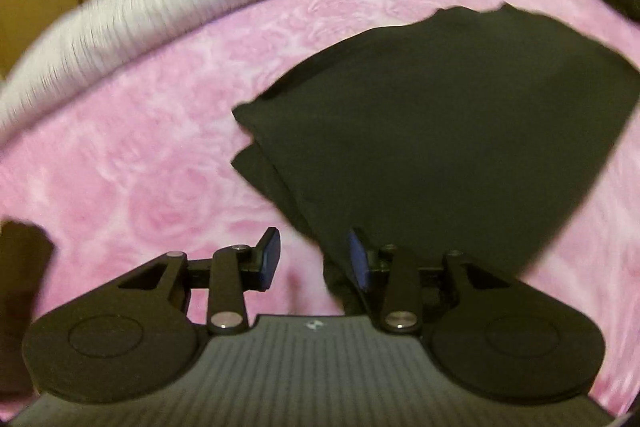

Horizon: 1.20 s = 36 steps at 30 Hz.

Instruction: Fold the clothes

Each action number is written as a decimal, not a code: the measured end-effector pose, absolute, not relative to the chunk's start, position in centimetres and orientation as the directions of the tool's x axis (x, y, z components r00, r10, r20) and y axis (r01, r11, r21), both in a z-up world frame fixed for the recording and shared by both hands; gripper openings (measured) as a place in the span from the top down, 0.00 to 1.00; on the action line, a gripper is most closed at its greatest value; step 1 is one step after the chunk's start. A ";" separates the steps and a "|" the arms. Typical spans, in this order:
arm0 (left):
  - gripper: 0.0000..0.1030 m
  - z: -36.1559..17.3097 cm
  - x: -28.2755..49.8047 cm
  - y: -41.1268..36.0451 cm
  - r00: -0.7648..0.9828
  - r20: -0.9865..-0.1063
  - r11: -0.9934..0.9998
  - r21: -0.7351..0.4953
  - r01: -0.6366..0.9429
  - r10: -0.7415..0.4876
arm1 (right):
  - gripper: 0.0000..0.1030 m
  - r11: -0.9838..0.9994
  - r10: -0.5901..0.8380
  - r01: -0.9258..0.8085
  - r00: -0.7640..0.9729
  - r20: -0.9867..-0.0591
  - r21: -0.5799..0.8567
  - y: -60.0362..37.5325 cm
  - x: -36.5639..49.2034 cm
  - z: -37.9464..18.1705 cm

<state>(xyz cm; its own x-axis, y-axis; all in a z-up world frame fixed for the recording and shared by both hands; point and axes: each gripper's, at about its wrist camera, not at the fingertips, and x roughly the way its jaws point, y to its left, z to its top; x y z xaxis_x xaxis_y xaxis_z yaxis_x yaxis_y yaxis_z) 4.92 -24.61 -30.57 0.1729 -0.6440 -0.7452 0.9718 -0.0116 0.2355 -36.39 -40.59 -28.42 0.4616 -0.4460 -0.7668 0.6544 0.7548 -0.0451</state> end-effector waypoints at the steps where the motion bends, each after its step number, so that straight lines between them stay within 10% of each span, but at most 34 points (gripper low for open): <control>1: 0.68 -30.2 4.0 -23.5 0.181 -0.728 -0.039 0.274 0.961 -0.661 | 0.51 0.759 -0.467 0.645 0.445 -0.764 -0.088 -39.9 -36.6 -28.3; 18: 0.61 -38.3 -7.7 -19.8 0.297 -0.569 -0.445 0.804 0.394 -0.766 | 0.45 0.642 -0.715 0.081 0.420 -0.558 -0.762 -33.2 -32.5 -35.5; 25: 0.89 -39.2 -5.3 -22.7 0.378 -0.553 -0.404 0.820 0.406 -0.743 | 0.46 0.516 -0.765 -0.033 0.431 -0.478 -0.856 -35.6 -31.6 -38.1; 27: 0.92 -38.9 -5.1 -22.9 0.369 -0.568 -0.412 0.808 0.422 -0.736 | 0.53 0.504 -0.772 -0.041 0.425 -0.472 -0.862 -36.2 -31.5 -38.3; 28: 0.92 -38.7 -5.1 -22.9 0.365 -0.572 -0.412 0.803 0.429 -0.735 | 0.86 0.516 -0.768 -0.048 0.416 -0.487 -0.855 -36.5 -31.5 -38.3; 29: 0.93 -38.2 -5.1 -22.8 0.359 -0.577 -0.408 0.796 0.446 -0.734 | 0.93 0.523 -0.765 -0.051 0.412 -0.495 -0.851 -36.8 -31.7 -38.2; 36: 0.94 -33.7 -8.3 -18.9 0.248 -0.640 -0.458 0.722 0.520 -0.727 | 0.97 0.554 -0.755 -0.024 0.406 -0.515 -0.832 -34.8 -36.7 -35.0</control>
